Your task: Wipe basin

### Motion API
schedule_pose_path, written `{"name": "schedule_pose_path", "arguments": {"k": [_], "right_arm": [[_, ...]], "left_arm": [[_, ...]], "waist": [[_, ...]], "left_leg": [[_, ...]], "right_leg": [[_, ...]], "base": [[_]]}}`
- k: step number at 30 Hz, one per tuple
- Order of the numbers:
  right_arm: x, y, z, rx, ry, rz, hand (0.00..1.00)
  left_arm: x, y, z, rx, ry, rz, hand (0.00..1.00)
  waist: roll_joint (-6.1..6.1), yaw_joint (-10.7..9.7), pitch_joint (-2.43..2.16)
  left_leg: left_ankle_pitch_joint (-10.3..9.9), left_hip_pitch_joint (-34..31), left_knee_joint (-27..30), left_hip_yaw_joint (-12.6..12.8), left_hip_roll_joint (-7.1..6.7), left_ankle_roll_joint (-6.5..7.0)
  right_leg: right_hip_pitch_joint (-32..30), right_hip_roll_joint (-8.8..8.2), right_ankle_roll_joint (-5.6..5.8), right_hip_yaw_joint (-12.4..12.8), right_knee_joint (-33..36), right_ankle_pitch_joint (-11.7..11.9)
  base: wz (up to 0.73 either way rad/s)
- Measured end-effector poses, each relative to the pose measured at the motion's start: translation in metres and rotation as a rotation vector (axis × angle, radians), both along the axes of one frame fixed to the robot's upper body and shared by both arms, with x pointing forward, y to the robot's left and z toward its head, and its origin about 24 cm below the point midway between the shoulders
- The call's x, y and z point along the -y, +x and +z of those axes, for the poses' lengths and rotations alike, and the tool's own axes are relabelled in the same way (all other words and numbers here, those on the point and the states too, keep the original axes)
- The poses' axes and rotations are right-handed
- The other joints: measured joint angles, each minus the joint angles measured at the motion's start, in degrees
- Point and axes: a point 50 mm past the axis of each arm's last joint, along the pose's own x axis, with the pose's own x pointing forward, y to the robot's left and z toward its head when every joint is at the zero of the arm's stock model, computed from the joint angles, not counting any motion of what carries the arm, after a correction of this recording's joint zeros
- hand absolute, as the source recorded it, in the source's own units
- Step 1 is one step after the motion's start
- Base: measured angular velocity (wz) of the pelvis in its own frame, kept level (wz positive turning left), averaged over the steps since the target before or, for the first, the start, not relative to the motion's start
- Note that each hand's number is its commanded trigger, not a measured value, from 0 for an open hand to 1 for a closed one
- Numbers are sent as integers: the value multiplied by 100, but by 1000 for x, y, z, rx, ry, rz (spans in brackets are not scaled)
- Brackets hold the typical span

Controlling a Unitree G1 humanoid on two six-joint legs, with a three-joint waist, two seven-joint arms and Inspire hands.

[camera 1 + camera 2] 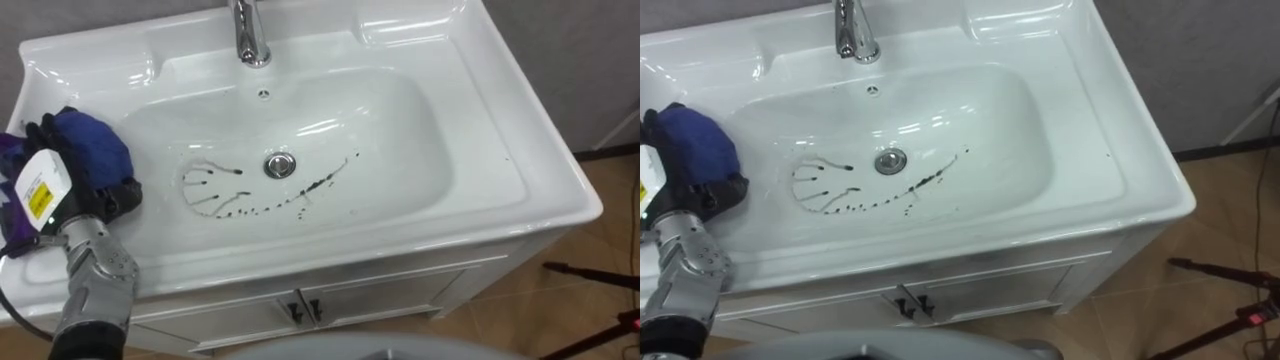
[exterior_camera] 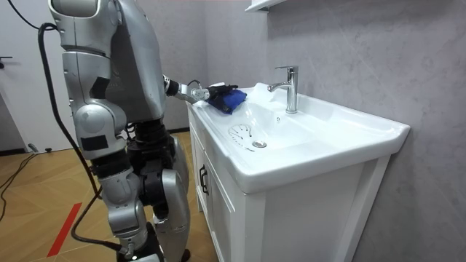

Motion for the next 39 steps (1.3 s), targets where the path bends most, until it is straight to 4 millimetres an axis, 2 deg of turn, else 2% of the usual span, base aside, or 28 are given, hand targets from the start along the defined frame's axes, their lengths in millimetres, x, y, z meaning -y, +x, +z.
{"name": "schedule_pose_path", "arguments": {"k": [13, 20, 21, 22, 23, 26, 28, 29, 39], "right_arm": [[4, 4, 2, -2, 8, -6, 0], [5, -1, 3, -44, 25, -30, 0], [5, -2, 3, -49, 24, -32, 0], [5, -2, 3, -52, 28, -32, 0], [5, -2, 3, -51, 32, -35, 0], [7, -2, 4, -56, 32, -35, 0], [7, -4, 4, -70, 32, -36, 0], [7, -2, 4, -70, 32, -36, 0], [8, -3, 5, -98, 50, -48, 0]], "left_arm": [[-5, -7, -7, -44, -17, 24, 0], [-7, -10, -11, -74, -38, 30, 0], [-7, -10, -11, -74, -38, 30, 45], [-8, -11, -11, -76, -38, 32, 82], [-8, -12, -11, -81, -35, 31, 100], [-8, -13, -13, -102, -24, 24, 100], [-8, -13, -13, -107, -8, 20, 100], [-8, -13, -12, -106, 17, 15, 100], [-17, -13, -7, -92, 70, 32, 100]], "waist": [[-7, 41, -5], [-18, 37, -16], [-22, 38, -19], [-27, 46, -26], [-33, 45, -33], [-30, 43, -64], [-46, 45, -117], [-47, 49, -127], [-31, 43, -126]], "left_leg": [[20, 172, -60, 112, 10, -31], [34, 271, -121, 127, 3, -50], [36, 277, -128, 126, 3, -52], [56, 317, -188, 121, -2, -60], [75, 337, -215, 99, -9, -62], [94, 351, -234, 64, -10, -73], [97, 357, -237, 38, -7, -78], [101, 365, -239, 26, -3, -84], [110, 445, -266, -16, -2, -98]], "right_leg": [[94, 19, -21, 106, -14, -12], [128, 13, -45, 138, -23, -55], [130, 14, -45, 137, -23, -56], [143, 17, -45, 144, -27, -55], [156, 16, -47, 143, -40, -54], [233, 26, -61, 119, -123, -41], [243, 35, -62, 105, -129, -42], [245, 43, -65, 104, -131, -41], [339, 54, -83, 141, -193, -50]], "base": [[-5], [-3], [0], [0], [0], [1], [6], [5], [-3]]}}
